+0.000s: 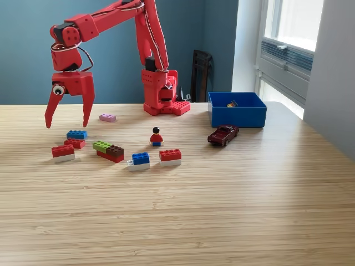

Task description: Grasp a lego block and put it in the bin.

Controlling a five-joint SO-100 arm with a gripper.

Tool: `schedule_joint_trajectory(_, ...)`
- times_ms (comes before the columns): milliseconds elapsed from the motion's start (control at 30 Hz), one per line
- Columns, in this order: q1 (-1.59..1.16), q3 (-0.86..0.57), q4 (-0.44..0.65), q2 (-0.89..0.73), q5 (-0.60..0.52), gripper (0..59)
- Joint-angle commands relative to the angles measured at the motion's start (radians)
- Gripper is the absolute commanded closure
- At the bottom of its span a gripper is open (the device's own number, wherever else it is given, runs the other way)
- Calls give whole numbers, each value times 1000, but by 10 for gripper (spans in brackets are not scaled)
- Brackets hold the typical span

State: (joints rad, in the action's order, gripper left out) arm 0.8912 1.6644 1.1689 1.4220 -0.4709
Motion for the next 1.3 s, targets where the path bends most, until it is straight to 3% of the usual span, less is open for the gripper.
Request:
schedule_joint_trajectory(33,-41,40,-6,17,-14,240)
schedule_joint_trajectory(600,-9,196,-107,31,28,240)
schedule_joint_trajectory(1167,-12,213,-112,31,26,562)
schedule_joint_trajectory(1300,-21,215,-109,32,26,585)
